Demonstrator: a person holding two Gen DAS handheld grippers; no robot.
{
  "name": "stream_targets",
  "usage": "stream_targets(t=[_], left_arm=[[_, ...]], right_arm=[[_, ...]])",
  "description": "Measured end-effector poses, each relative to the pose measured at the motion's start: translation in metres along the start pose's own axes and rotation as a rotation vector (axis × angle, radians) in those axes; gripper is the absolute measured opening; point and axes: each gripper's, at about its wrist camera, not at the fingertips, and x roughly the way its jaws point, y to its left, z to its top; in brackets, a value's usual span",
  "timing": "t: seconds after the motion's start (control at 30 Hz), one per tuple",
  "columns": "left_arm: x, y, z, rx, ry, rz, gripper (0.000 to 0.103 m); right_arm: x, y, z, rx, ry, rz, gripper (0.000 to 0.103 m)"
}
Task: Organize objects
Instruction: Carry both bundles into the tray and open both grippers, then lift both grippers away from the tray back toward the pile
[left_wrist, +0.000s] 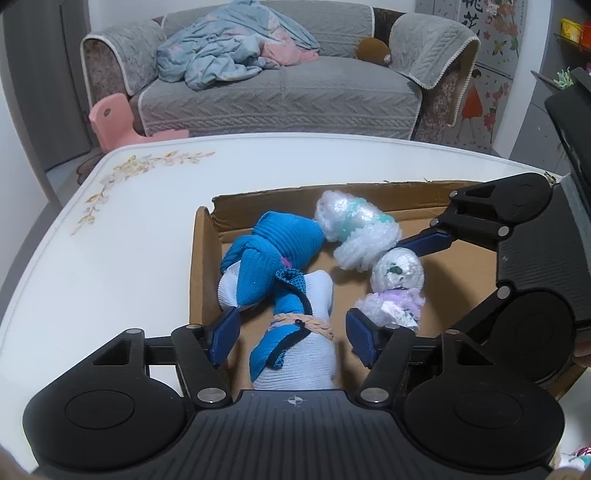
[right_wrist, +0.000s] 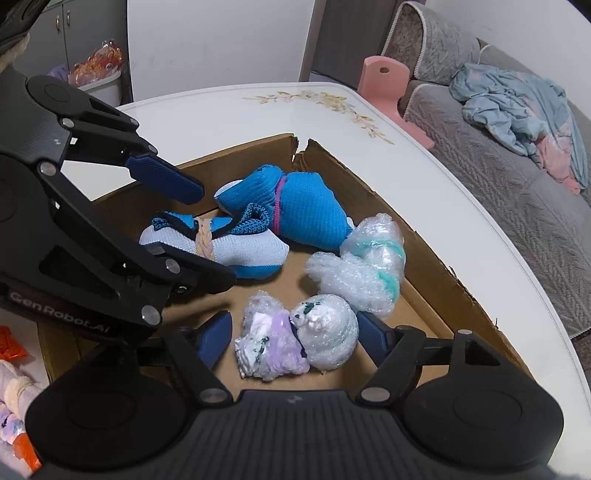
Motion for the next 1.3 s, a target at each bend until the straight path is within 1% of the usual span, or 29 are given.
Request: stream_targets(t=[0.07, 0.13, 0.3, 0.87, 1.1, 1.3], left_arm=[[-0.003, 0.000, 0.001, 0.001, -0.006, -0.002, 0.070], [-0.007, 0.000, 0.002, 0.000, -0.013, -0.005, 0.071], [-0.013, 0.000, 0.003, 0.000, -0.022, -0.006, 0.071], [-0.052, 0.000, 0.003, 0.019, -0.072, -0.005, 0.073], [-0.075, -0.002, -0.002, 0.042, -0.098, -0.002, 0.075], [-0.098, -0.002, -0.012, 0.072, -0.124, 0.003, 0.077]], right_arm=[[-0.001, 0.000, 0.001, -0.002, -0.003, -0.002, 0.072], [-0.002, 0.000, 0.002, -0.004, -0.006, -0.003, 0.077], [-0.007, 0.001, 0.004, -0.003, -0.008, -0.013, 0.081], [-0.030, 0.012, 0.015, -0.011, -0.026, -0.051, 0.085], [-0.050, 0.022, 0.016, -0.012, -0.052, -0.077, 0.086], [-0.072, 0.034, 0.010, -0.007, -0.081, -0.098, 0.088]])
